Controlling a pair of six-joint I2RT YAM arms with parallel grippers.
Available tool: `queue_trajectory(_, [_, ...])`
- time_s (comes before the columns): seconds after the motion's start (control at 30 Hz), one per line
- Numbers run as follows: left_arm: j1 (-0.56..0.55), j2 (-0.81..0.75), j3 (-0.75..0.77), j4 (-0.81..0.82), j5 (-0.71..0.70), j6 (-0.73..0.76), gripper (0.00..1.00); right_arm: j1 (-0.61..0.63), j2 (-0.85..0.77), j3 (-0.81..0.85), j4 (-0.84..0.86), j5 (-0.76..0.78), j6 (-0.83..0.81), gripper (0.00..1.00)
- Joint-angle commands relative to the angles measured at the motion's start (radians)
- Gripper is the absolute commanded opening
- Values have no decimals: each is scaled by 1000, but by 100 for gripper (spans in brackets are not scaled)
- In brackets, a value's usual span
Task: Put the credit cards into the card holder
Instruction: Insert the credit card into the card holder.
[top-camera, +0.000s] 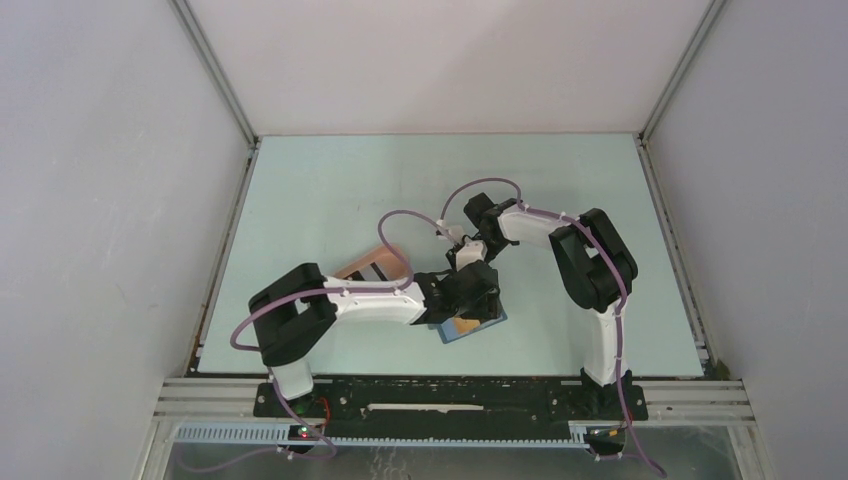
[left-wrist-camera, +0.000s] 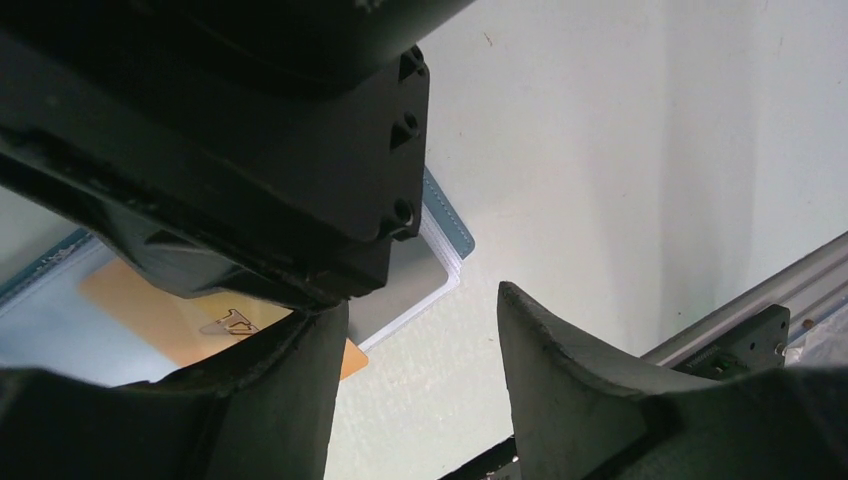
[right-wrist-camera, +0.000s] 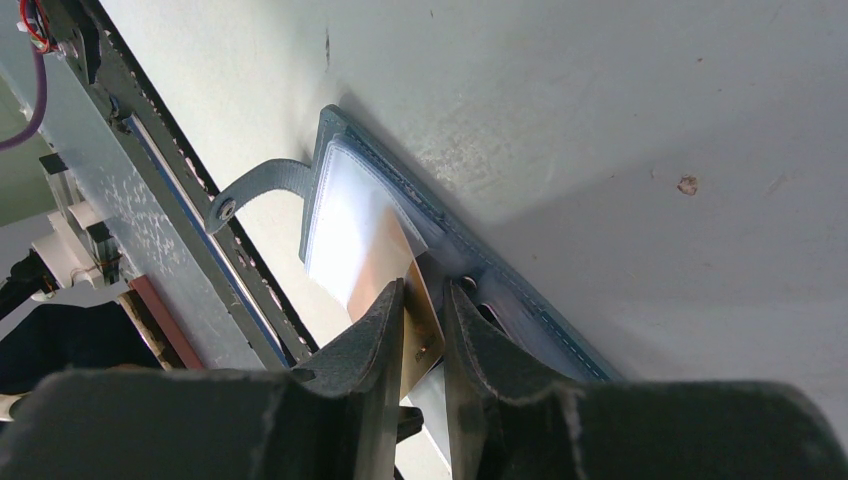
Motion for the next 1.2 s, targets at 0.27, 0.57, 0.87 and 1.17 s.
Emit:
queue_trajectory(0.27, [-14,41,116,-150,-74,-58,63,1,-12,30,-5,-6,-17,27])
queue_trajectory(0.57, [-13,31,102,-201,-100,-103,63,4,-10,30,-5,-9,-17,28])
queue_trajectory(0.87, [-12,19,89,-253,-125,-144,63,4,-13,30,-5,-13,-17,36])
queue_trajectory(1.17, [5,14,66,-282,-129,-191,63,-11,-41,30,-6,-32,-22,40])
